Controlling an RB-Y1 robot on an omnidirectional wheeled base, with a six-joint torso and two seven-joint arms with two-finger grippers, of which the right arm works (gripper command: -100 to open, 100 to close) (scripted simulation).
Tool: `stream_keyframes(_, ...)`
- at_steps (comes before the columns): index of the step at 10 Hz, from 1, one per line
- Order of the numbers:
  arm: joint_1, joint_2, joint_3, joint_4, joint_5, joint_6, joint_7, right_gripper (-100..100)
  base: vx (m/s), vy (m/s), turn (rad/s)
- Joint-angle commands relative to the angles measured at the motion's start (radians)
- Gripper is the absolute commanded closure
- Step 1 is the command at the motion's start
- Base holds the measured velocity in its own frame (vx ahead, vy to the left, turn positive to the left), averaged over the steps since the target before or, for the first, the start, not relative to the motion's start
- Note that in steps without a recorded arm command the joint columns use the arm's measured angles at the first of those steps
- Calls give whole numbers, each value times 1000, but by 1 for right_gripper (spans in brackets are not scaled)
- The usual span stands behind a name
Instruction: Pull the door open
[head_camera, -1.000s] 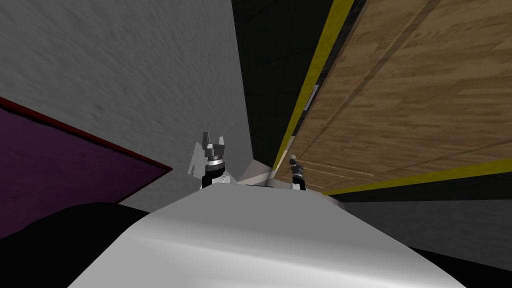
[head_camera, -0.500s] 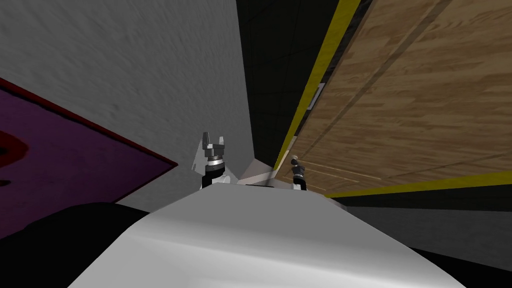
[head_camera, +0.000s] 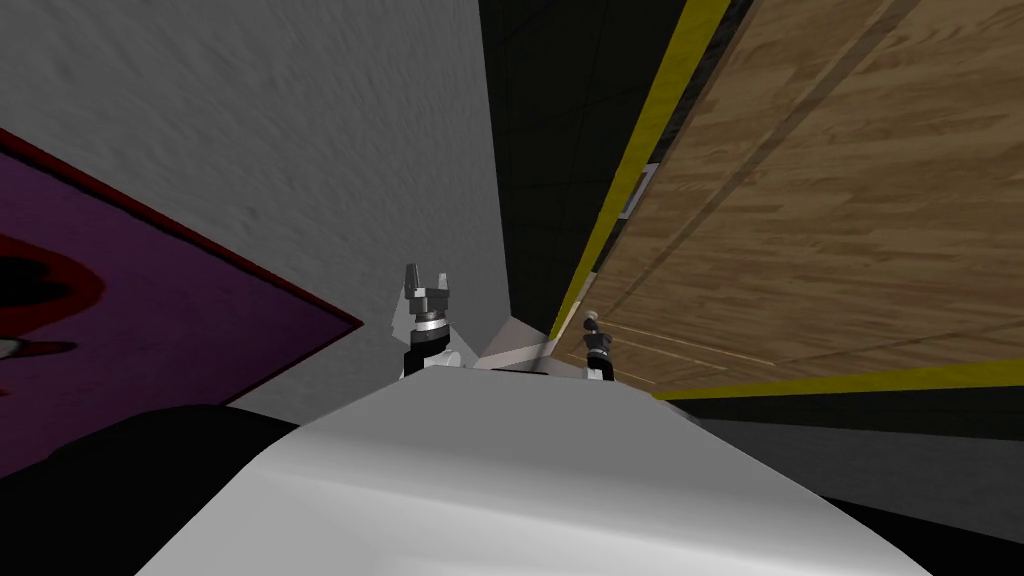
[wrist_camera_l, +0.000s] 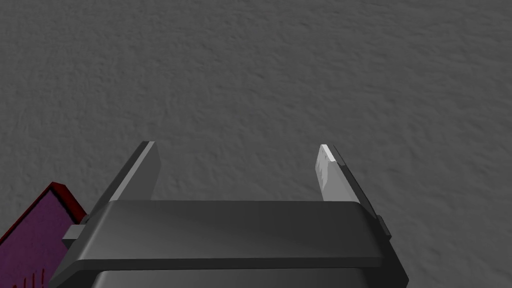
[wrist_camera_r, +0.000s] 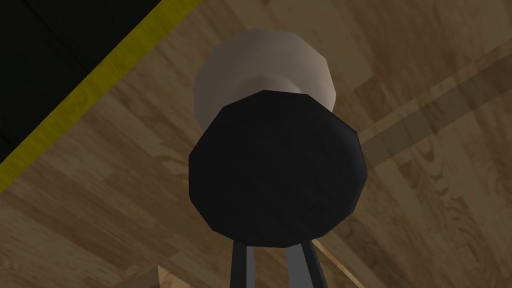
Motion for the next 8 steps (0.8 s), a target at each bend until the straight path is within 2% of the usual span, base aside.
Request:
stream_keyframes(1, -21, -8, 5, 8, -10, -20, -50, 100, -16, -8, 58)
stream_keyframes(2, -21, -8, 5, 8, -10, -20, -53, 100, -15, -8, 44)
stream_keyframes(3, -22, -11, 7, 10, -20, -21, -92, 100, -16, -6, 81)
stream_keyframes(4, -22, -11, 7, 10, -20, -21, -94, 100, -13, -5, 33)
stream_keyframes(5, -22, -14, 8, 12, -30, -22, -134, 100, -13, -3, 55)
stream_keyframes(6, -22, -8, 9, 41, -39, -16, -152, -100, -50, -2, 57)
stream_keyframes(8, -24, -1, 11, 36, -50, -16, -186, -100, -100, 15, 82)
